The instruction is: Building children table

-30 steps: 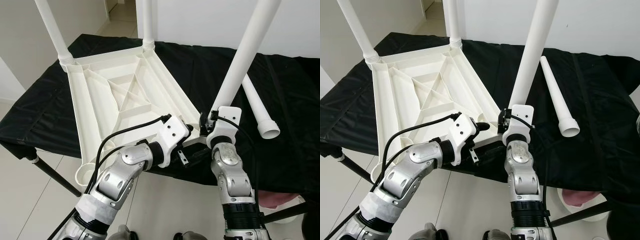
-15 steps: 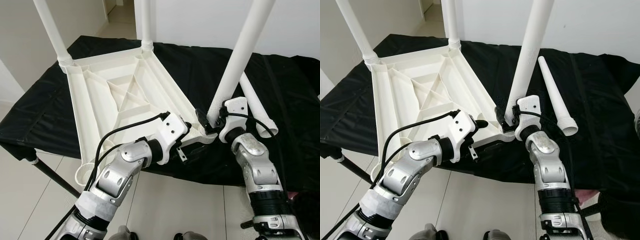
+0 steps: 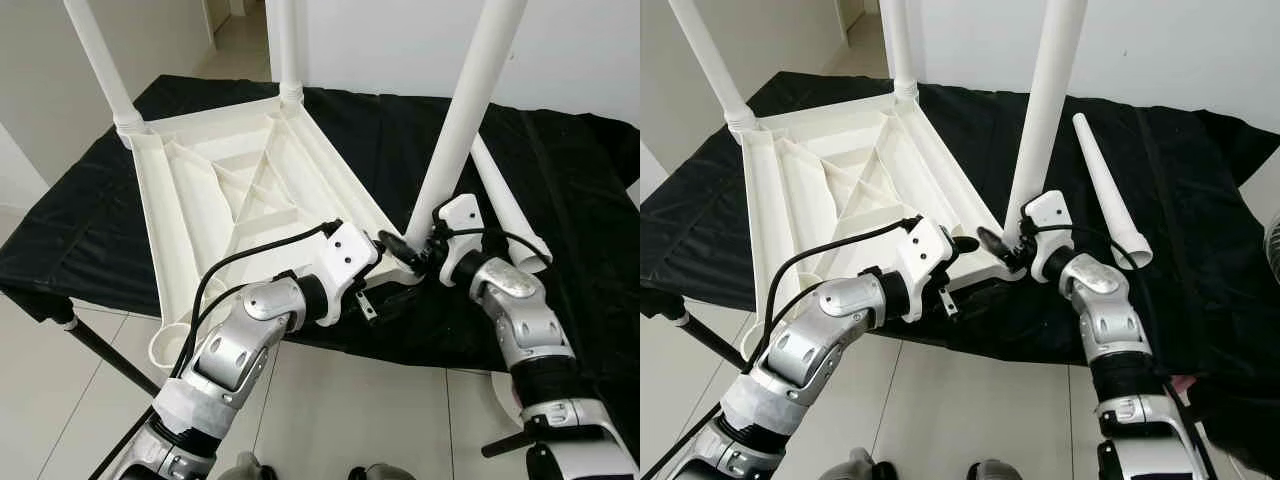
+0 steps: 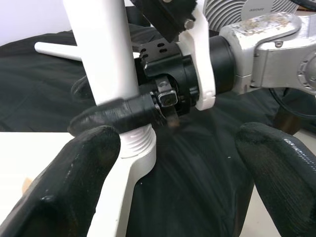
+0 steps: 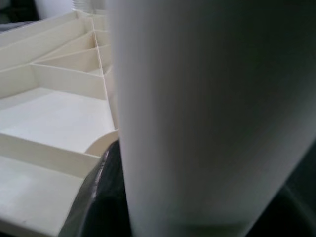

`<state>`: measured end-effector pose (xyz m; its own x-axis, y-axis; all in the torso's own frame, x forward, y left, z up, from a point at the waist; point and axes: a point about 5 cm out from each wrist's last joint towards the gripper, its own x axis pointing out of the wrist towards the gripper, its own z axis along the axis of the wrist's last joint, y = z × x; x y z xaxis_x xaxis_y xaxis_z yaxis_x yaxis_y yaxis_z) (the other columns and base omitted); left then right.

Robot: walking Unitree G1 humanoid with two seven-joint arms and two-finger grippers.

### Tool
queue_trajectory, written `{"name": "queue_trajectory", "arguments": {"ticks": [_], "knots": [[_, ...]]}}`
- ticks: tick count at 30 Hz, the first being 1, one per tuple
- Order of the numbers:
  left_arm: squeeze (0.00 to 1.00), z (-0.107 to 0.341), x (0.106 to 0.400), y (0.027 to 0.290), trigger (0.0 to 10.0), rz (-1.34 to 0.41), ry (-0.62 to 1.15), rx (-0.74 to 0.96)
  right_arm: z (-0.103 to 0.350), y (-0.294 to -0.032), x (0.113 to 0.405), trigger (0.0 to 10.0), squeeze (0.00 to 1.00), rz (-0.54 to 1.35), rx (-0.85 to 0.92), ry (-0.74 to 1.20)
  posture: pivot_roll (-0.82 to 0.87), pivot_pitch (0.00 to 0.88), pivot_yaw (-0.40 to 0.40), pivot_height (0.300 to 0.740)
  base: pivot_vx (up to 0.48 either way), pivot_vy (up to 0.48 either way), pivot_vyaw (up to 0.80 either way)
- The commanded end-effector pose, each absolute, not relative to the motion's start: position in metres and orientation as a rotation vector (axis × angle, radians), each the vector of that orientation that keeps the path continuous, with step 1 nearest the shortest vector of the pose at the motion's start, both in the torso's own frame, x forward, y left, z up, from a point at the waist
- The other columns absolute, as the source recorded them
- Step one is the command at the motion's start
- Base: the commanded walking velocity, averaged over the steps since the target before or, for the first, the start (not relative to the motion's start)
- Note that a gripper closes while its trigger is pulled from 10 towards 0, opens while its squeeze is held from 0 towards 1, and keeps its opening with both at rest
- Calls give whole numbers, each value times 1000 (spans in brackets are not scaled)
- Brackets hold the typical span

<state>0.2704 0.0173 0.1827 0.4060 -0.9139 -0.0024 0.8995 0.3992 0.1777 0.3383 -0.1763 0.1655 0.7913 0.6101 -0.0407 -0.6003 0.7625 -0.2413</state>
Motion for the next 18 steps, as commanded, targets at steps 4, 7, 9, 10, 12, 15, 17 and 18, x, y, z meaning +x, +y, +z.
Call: {"name": "queue_trajectory", "arguments": {"ticks": [4,7,9,10,12,15,17,18], "knots": [[0,184,273,19,10000,-1124,-111,173,146,-177,339,0,0,653,-268,50,-99,53,45,740,0,0,0],[0,184,272,19,10000,-1125,-111,172,143,-177,339,0,0,643,-246,55,-99,53,45,740,0,0,0],[0,184,272,19,10000,-1125,-110,172,142,-178,338,784,0,625,-234,57,-99,53,45,740,0,0,0],[0,184,272,19,10000,-1125,-110,172,142,-178,338,784,0,625,-234,57,-99,53,45,740,0,0,0],[0,183,272,19,10000,-1127,-108,172,141,-179,339,10000,0,552,-219,50,-100,52,43,740,0,0,0],[0,183,271,19,10000,-1129,-108,171,141,-177,339,10000,0,477,-187,43,-100,52,43,740,0,0,0],[0,182,271,19,10000,-1129,-108,171,141,-174,337,10000,0,449,-176,37,-105,45,38,740,0,0,0],[0,182,271,18,10000,-1131,-108,170,144,-168,334,10000,0,381,-138,21,-105,45,38,740,0,0,0]]}}
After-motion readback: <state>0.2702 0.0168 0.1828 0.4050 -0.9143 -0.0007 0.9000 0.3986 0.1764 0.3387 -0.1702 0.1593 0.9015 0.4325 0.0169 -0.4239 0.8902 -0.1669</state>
